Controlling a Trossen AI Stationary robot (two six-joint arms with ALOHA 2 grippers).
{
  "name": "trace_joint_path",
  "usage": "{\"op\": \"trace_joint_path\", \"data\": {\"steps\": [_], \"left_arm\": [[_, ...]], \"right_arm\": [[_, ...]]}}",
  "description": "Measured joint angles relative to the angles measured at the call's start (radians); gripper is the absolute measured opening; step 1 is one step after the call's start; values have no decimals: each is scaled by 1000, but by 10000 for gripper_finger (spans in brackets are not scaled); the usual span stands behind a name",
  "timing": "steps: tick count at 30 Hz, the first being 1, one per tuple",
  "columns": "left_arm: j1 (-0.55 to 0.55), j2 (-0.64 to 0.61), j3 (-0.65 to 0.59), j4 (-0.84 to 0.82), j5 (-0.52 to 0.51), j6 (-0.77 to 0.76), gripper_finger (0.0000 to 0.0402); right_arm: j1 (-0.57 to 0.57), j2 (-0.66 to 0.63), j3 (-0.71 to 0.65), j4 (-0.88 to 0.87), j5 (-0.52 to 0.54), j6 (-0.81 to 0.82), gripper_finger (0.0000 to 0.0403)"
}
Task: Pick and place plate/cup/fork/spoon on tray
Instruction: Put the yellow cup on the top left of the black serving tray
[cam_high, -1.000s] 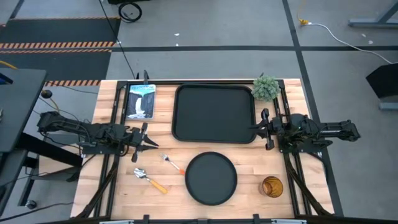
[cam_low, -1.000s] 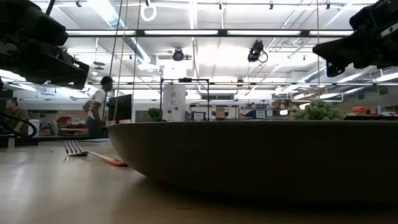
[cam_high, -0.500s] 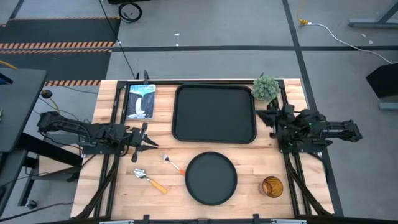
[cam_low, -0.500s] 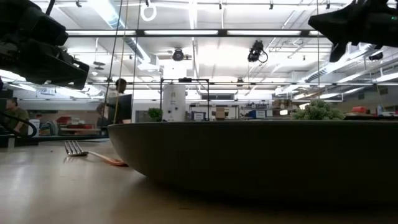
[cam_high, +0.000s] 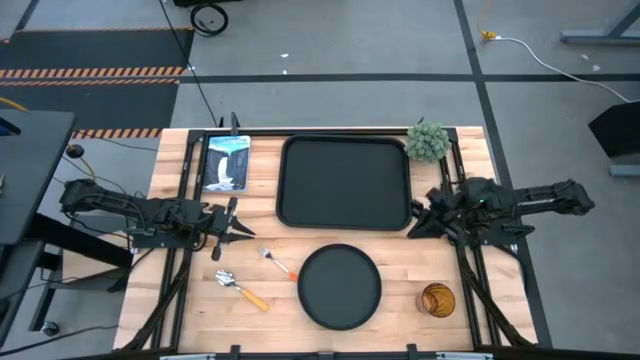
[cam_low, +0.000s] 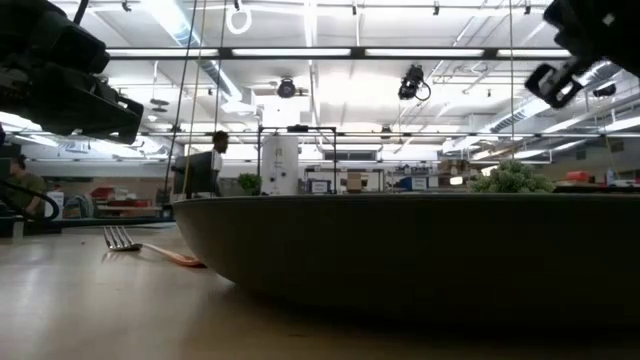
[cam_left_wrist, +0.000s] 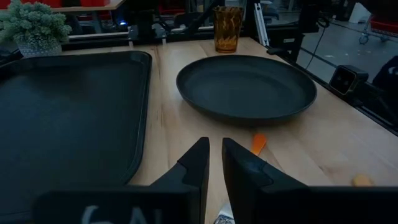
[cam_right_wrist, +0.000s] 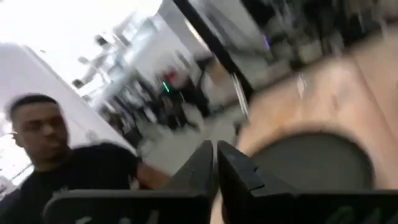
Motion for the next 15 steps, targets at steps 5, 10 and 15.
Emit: {"op": "trace_joint_path", "data": {"steps": [5, 10, 15], "left_arm": [[0, 0, 0, 0, 0, 0, 52], [0, 0, 0, 0, 0, 0, 52], [0, 0, 0, 0, 0, 0, 52]], "right_arm": [[71, 142, 173, -402, 130, -43, 5], [165, 296, 368, -740, 243, -67, 6], [291, 430, 476, -893, 285, -19, 5]]}}
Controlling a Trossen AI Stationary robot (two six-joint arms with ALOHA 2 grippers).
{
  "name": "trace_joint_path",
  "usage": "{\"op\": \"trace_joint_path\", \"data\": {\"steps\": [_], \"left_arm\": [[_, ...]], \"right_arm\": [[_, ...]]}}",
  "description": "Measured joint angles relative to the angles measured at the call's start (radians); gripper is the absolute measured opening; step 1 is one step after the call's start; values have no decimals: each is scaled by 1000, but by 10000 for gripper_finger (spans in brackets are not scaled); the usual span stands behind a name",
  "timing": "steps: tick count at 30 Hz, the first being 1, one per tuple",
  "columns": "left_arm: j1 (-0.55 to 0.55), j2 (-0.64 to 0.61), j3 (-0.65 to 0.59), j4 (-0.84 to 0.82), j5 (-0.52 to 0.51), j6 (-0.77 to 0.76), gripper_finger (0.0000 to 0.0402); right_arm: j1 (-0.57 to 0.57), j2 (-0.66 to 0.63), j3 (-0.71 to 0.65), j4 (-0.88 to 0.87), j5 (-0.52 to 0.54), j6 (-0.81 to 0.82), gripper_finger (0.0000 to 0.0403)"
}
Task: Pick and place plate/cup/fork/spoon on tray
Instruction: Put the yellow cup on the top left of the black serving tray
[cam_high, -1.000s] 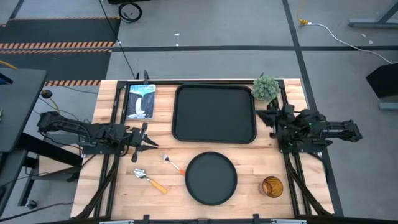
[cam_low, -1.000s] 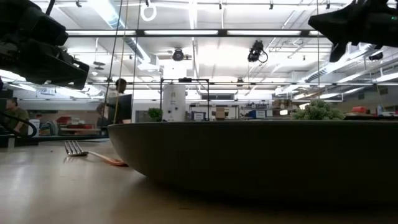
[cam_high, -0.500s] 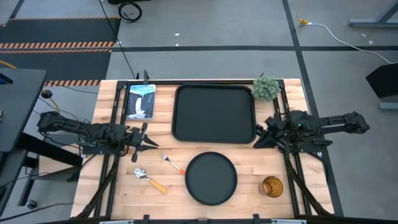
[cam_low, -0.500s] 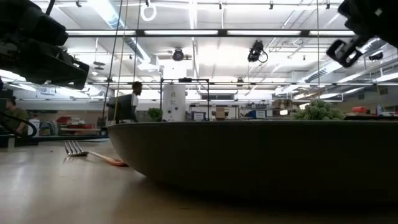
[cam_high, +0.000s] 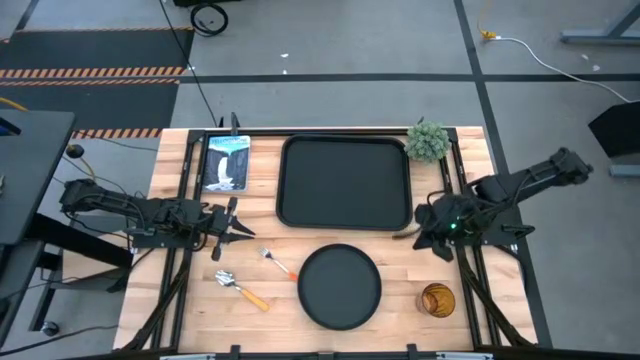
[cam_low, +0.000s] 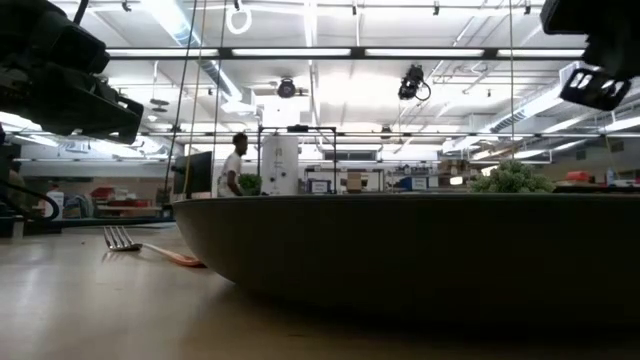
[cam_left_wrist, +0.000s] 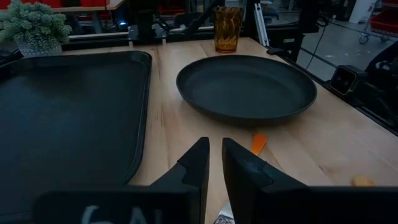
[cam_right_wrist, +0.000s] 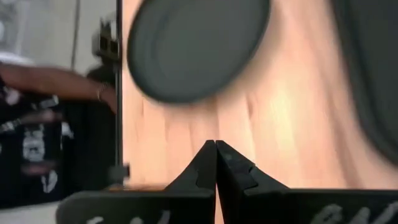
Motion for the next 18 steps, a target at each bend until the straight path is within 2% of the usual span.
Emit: {"op": "trace_joint_path", "data": {"steps": [3, 8, 14, 18], "left_arm": [[0, 0, 0, 0, 0, 0, 52], [0, 0, 0, 0, 0, 0, 52], [0, 0, 0, 0, 0, 0, 52], [0, 0, 0, 0, 0, 0, 52]], "right_arm": [[89, 74, 43, -13, 14, 50, 5], [241, 205, 126, -31, 101, 127, 5], [403, 374, 292, -193, 213, 228, 4], [468, 469, 377, -270, 216, 285, 4]]}}
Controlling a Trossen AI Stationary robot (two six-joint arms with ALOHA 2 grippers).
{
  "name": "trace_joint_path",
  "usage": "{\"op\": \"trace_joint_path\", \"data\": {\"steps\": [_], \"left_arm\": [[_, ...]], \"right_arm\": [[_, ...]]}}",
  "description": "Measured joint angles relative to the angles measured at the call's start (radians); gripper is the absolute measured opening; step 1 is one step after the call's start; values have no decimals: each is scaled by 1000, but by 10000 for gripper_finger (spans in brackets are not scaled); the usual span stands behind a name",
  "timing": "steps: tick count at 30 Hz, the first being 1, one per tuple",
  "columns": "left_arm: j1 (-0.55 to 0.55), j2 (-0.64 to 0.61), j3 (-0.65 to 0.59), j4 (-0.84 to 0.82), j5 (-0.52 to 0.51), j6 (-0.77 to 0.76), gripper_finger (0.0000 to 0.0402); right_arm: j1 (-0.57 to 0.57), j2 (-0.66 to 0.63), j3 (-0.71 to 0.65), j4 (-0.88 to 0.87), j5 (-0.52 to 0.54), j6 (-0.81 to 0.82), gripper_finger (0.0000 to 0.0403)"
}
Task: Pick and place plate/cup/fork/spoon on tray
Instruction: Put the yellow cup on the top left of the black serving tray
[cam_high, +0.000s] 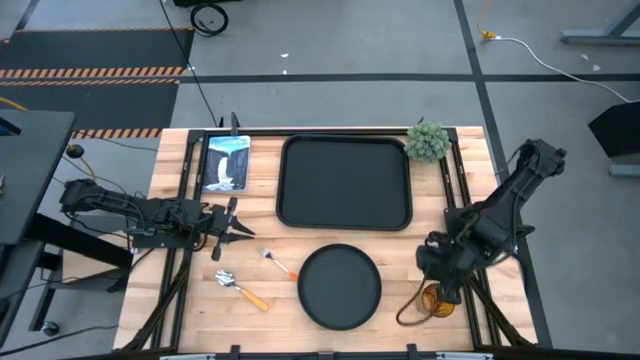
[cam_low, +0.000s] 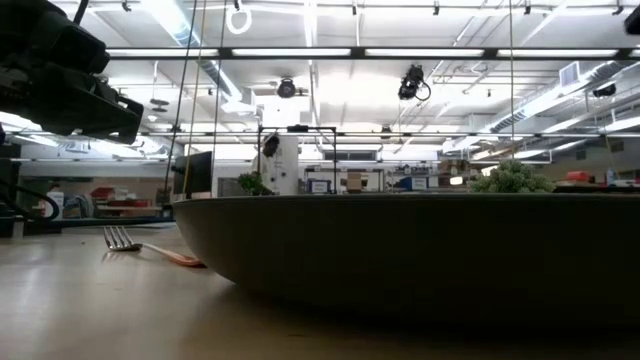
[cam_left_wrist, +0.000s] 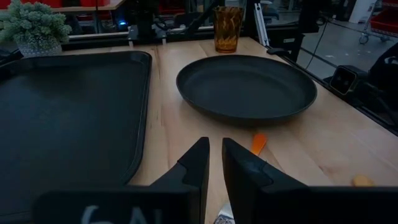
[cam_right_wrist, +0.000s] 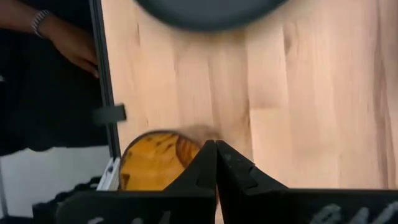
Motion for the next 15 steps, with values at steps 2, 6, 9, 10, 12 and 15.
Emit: {"op": "trace_joint_path", "data": {"steps": [2, 6, 9, 10, 12, 15], "left_arm": [[0, 0, 0, 0, 0, 0, 52], [0, 0, 0, 0, 0, 0, 52], [0, 0, 0, 0, 0, 0, 52], [0, 0, 0, 0, 0, 0, 52], [0, 0, 0, 0, 0, 0, 52], [0, 0, 0, 0, 0, 0, 52]], "right_arm": [[25, 45, 42, -33, -8, 21, 4], [71, 124, 129, -91, -40, 25, 4], [92, 162, 180, -115, -70, 5, 5], [98, 171, 188, -112, -85, -2, 7], [108, 183, 192, -112, -126, -30, 12], [109, 201, 192, -140, -141, -55, 25]]}}
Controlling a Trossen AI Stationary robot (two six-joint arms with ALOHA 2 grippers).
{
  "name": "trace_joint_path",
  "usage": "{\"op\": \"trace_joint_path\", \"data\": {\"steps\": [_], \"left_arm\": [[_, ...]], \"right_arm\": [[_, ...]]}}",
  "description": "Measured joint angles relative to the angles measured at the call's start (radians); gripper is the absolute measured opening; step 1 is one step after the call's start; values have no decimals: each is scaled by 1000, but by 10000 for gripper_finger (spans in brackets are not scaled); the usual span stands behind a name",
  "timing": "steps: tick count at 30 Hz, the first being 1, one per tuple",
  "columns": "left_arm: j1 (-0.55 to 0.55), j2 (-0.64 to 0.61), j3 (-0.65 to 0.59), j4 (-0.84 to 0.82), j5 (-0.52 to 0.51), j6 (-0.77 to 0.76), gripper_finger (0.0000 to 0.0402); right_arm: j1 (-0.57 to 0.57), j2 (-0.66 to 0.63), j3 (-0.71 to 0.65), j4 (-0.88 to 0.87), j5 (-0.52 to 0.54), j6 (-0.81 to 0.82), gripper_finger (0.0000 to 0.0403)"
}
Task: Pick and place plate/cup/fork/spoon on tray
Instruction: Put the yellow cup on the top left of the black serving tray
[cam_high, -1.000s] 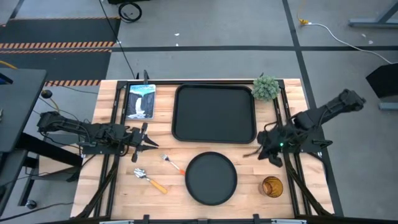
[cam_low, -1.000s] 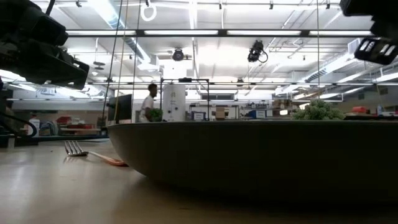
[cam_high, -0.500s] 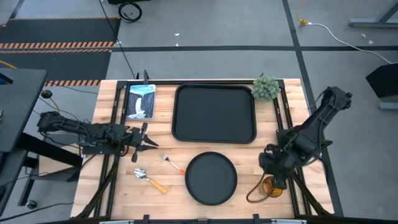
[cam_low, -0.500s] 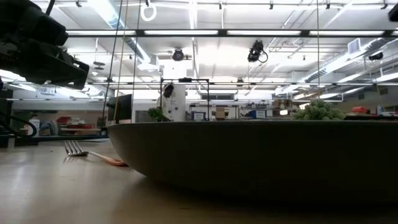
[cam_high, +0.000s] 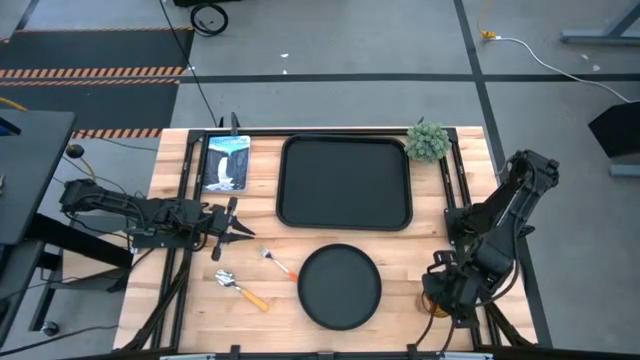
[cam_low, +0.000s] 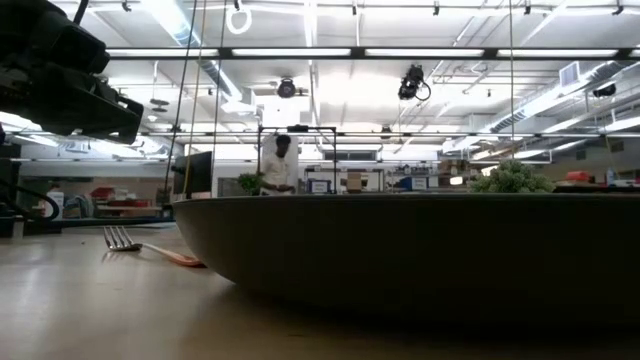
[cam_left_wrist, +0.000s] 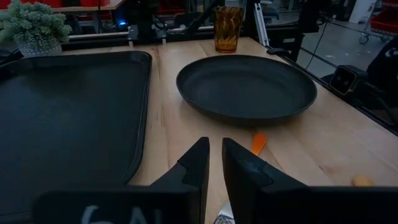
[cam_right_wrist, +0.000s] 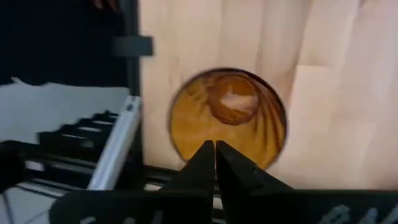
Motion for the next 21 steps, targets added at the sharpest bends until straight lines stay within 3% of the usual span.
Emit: {"op": "trace_joint_path", "data": {"steps": [16, 21], "left_arm": [[0, 0, 0, 0, 0, 0, 52], [0, 0, 0, 0, 0, 0, 52]], "right_arm": [[-4, 101, 0, -131, 91, -120, 151], [-4, 127, 0, -132, 110, -120, 165]]}}
